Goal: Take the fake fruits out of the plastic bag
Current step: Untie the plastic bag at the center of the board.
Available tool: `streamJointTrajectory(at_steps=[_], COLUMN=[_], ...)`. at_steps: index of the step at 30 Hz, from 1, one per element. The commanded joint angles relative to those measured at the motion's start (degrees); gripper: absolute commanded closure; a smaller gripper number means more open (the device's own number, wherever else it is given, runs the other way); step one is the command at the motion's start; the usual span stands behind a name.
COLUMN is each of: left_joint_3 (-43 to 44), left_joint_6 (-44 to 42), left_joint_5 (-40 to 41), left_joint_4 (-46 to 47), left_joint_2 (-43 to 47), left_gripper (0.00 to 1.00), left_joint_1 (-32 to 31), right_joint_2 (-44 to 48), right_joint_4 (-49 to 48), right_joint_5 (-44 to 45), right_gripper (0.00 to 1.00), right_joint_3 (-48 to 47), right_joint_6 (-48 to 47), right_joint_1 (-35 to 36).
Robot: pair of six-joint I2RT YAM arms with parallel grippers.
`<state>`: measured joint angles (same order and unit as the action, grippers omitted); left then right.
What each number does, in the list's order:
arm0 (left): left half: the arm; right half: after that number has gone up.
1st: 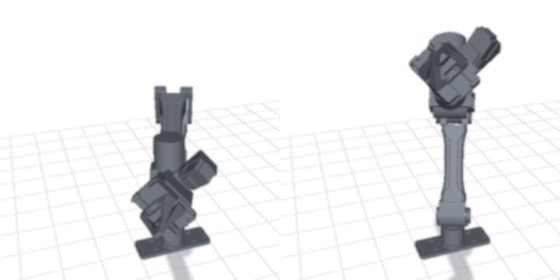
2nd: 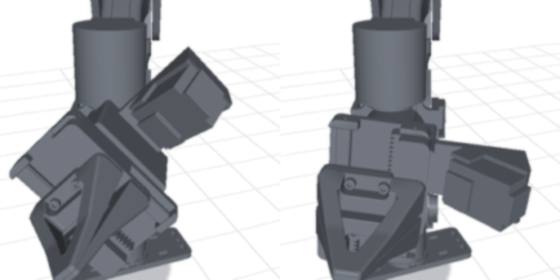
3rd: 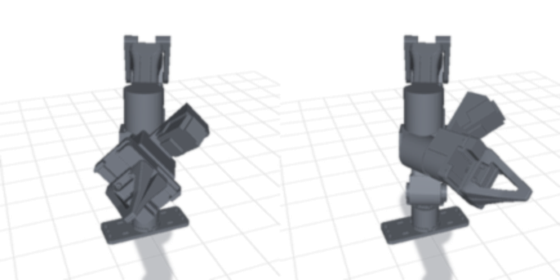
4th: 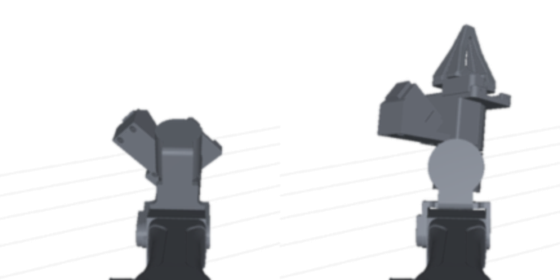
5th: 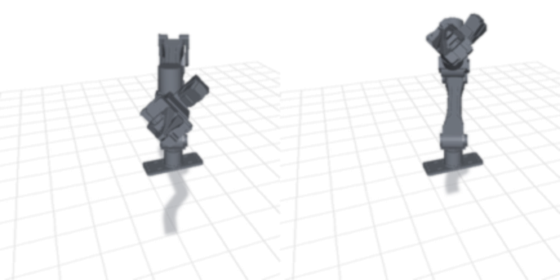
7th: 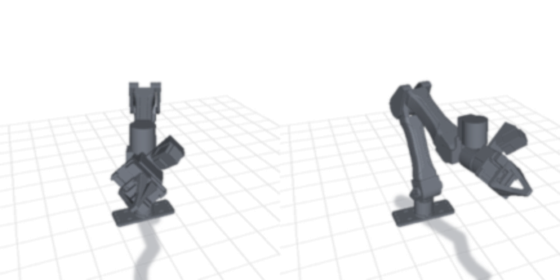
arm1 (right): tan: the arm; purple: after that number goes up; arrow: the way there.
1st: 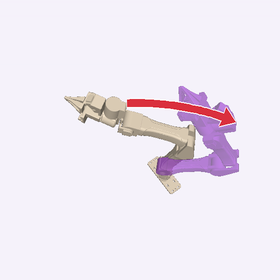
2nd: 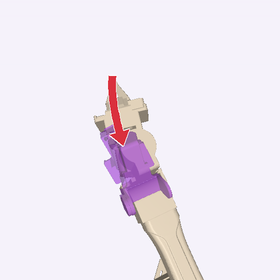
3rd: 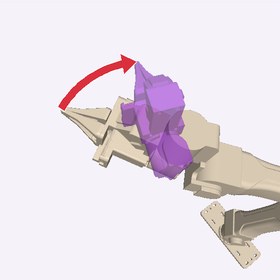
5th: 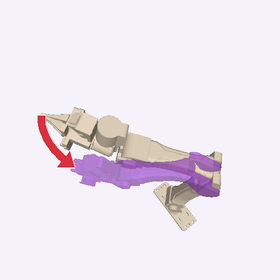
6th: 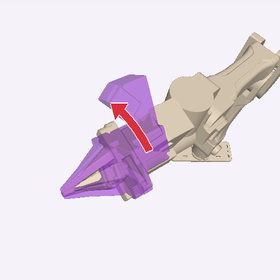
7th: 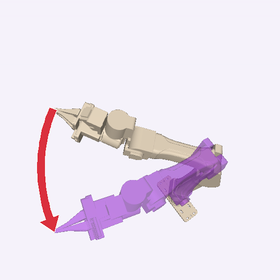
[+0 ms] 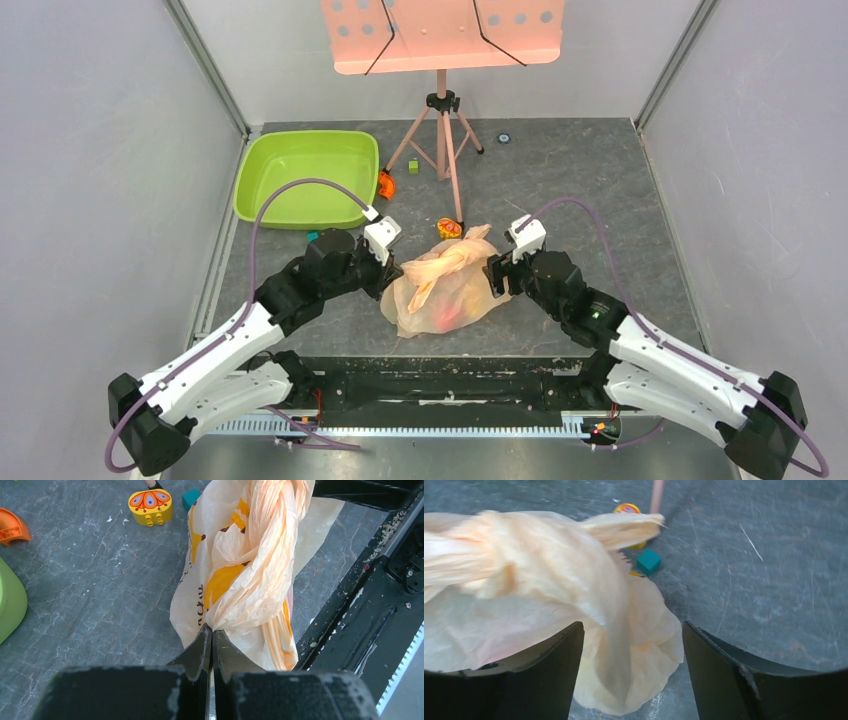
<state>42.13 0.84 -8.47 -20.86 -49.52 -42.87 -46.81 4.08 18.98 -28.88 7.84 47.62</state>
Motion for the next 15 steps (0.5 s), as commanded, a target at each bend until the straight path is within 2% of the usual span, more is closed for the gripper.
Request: streamJointTrajectory(at_steps=[1,5,15], left_joint_3=[1.4,1.4,0.6], left_joint_6=[0.8,-0.6,-2.9], left_joint_5=[0.4,0.1,-1.3], left_joint_4=[2.9,2.9,3.0], left_joint_2=[0.8,0.2,0.7], left_gripper=[0.94,0.98,0.98], left_joint_1=[0.0,0.0,0.0], right_joint_2=[2.7,2.2,-9.0], right_joint_4=[7.6,10.3,14.7], right_joint_5=[-12.7,-21.2,-22.7], right_gripper=[0.23,0.22,0.23], right_joint_3=[-7.6,-11.1,-21.3], right_joint_6=[-10.0,-13.7,-21.7], right_joint_1=[-0.1,-0.1,-0.1])
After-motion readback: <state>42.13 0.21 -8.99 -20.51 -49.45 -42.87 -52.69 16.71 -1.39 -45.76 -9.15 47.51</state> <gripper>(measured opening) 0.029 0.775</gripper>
